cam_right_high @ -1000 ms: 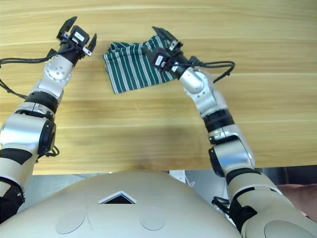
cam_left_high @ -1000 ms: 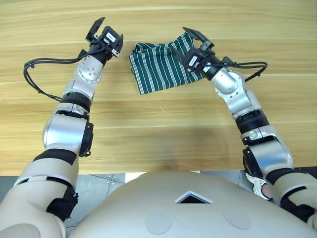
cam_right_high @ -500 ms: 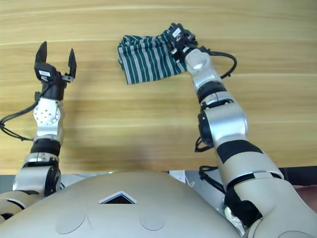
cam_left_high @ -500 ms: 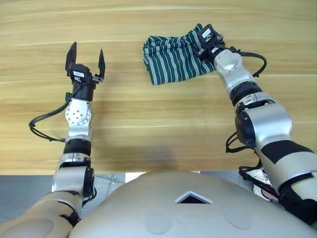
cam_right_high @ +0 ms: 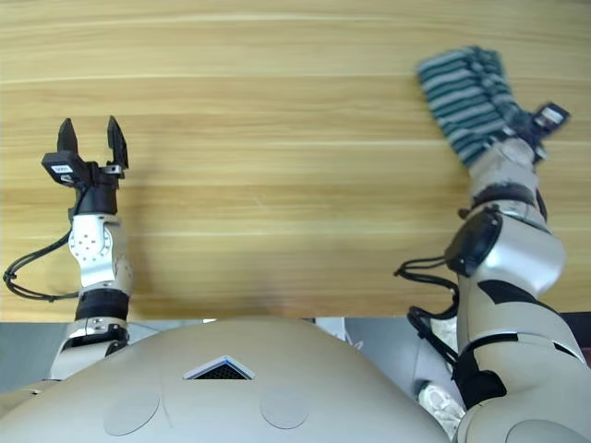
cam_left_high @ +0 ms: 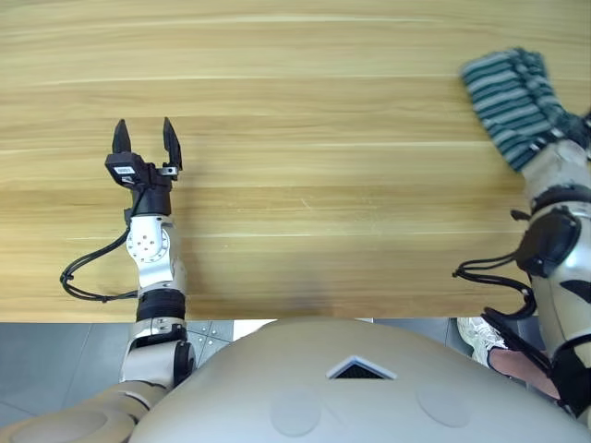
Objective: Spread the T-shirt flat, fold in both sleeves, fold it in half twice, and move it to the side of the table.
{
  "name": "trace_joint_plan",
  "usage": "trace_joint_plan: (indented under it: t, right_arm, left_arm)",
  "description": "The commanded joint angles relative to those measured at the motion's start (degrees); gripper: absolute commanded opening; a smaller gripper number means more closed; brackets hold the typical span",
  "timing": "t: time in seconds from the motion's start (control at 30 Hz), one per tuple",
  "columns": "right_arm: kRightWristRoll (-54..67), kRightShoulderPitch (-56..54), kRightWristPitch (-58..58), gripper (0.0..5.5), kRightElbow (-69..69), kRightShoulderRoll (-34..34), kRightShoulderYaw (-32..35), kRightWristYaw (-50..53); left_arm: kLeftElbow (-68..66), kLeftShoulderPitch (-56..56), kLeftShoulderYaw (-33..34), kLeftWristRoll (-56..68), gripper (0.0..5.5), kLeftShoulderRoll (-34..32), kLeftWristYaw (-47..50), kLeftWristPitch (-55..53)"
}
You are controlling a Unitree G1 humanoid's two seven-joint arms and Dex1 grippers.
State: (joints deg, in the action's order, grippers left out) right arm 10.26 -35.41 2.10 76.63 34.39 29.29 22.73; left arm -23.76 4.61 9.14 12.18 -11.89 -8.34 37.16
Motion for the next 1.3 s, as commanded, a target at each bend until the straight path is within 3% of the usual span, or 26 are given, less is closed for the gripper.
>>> trace_joint_plan:
  t: [0.03,0.17,0.27,0.37,0.47,0.57,0.63,0.73,0.93,1.1,1.3]
  right_arm:
    - [2.6,8.7,1.9,3.0,2.0,0.6,5.3,6.9]
    - [2.0,5.1,-0.7,3.0,1.4,-1.6,6.0,6.5]
    - [-0.3,-1.9,-9.9,3.0,0.3,-3.3,4.0,6.4]
    - [-10.2,-9.7,-23.2,3.0,-2.2,-7.3,-6.6,6.2]
    - [-19.8,-15.2,-28.0,3.0,-3.2,-17.4,-19.3,-1.5]
    - [-29.9,-16.5,-28.6,3.0,-2.8,-31.7,-33.1,-7.9]
    - [-32.8,-16.1,-28.8,3.0,-2.3,-39.9,-38.3,-11.4]
    - [-34.1,-15.4,-28.9,3.0,-1.8,-45.7,-41.5,-12.7]
    - [-29.5,-9.6,-25.7,3.0,-1.9,-42.3,-38.7,-16.3]
    - [-26.4,-1.0,-31.5,3.0,-8.3,-32.9,-34.9,-13.7]
    - [-23.0,10.1,-36.1,3.0,-21.8,-28.1,-31.9,-13.4]
  left_arm:
    - [2.4,4.3,1.3,-0.3,3.72,1.9,0.8,0.6]
    - [5.1,9.6,4.4,0.1,3.72,3.1,2.3,2.2]
    - [6.8,14.5,7.2,-0.4,3.72,4.2,3.7,4.9]
    - [8.3,17.5,8.7,0.7,3.72,5.5,3.6,6.7]
    - [10.2,18.0,8.8,1.3,3.72,6.5,3.5,6.2]
    - [14.3,16.6,8.9,6.9,3.72,7.4,2.8,2.5]
    - [17.1,16.4,8.3,8.8,3.72,7.4,2.0,0.3]
    - [20.9,17.0,7.3,9.1,3.72,7.5,1.2,-2.3]
    - [16.5,10.1,7.7,6.8,3.72,9.1,4.8,-7.0]
    - [1.2,-2.0,1.6,-1.6,3.72,7.9,2.5,-8.4]
    - [-4.8,-7.1,-6.1,-20.0,3.72,8.1,10.1,-2.1]
